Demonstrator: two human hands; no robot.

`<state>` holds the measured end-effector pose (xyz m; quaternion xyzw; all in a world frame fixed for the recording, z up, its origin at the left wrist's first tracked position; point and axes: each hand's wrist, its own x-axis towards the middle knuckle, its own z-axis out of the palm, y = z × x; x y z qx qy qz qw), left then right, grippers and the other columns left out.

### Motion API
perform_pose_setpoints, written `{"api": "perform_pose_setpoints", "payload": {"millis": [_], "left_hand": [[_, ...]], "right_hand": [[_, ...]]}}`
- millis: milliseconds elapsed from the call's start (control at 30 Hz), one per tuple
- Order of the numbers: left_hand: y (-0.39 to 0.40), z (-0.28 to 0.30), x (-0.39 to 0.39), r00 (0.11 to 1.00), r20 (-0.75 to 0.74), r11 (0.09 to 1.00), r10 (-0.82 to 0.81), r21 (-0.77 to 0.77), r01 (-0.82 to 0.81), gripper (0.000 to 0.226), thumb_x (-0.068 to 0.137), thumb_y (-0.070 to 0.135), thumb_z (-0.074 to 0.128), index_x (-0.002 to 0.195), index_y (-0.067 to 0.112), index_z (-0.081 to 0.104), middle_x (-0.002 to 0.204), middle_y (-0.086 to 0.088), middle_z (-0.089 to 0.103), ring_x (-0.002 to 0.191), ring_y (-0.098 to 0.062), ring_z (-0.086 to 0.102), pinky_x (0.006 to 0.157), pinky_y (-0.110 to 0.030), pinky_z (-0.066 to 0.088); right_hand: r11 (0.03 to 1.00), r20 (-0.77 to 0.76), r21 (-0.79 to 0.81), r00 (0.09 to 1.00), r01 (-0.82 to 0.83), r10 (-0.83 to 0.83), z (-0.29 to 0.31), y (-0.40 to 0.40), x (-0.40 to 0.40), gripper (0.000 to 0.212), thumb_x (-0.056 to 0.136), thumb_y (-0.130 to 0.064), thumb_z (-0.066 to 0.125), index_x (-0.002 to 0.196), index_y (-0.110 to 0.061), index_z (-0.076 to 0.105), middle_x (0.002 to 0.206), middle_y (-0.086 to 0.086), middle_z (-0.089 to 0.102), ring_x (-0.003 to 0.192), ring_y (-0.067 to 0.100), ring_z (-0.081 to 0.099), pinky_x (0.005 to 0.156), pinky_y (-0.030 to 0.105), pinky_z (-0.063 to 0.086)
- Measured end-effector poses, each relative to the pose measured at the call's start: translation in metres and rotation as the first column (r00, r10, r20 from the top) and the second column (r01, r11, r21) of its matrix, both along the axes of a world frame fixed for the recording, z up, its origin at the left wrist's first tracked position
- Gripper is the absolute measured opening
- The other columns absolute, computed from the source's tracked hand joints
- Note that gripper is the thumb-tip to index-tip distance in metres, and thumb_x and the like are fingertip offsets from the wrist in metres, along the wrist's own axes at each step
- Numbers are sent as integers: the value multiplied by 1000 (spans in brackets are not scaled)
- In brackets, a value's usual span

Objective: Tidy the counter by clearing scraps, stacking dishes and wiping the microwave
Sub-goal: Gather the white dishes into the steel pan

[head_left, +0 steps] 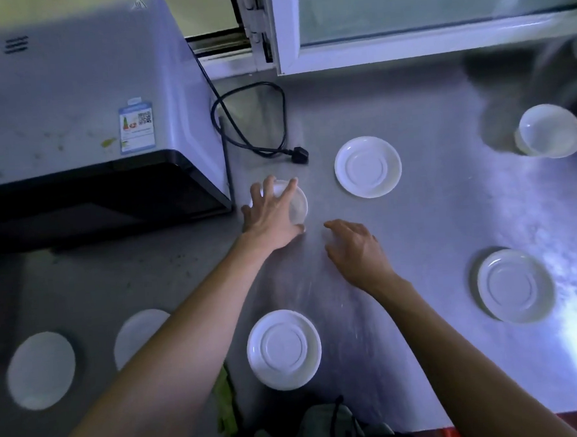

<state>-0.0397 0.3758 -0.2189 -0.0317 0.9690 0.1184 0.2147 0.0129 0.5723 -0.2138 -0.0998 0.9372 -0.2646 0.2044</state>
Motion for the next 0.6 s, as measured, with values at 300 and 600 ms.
{"api": "perform_pose_setpoints", "payload": {"millis": [300, 600], "left_hand": [[2, 26, 34, 994, -87, 997, -59, 51, 64, 97, 66, 61, 77, 145, 41, 24, 144, -2, 16, 130, -33, 22, 94, -56, 44], [-6, 54, 87, 974, -199, 986, -106, 109, 130, 99, 62, 65, 79, 142, 40, 26, 142, -3, 20, 130, -30, 24, 90, -55, 46]], "right_hand": [[996, -43, 66, 998, 55, -52, 26, 5, 7, 46, 98, -27, 57, 143, -20, 49, 147, 0, 51, 135, 27, 44, 109, 49, 39], [984, -132, 140, 987, 113, -95, 66, 9, 51, 47, 99, -32, 57, 143, -21, 48, 147, 0, 51, 136, 26, 43, 109, 50, 40]]}}
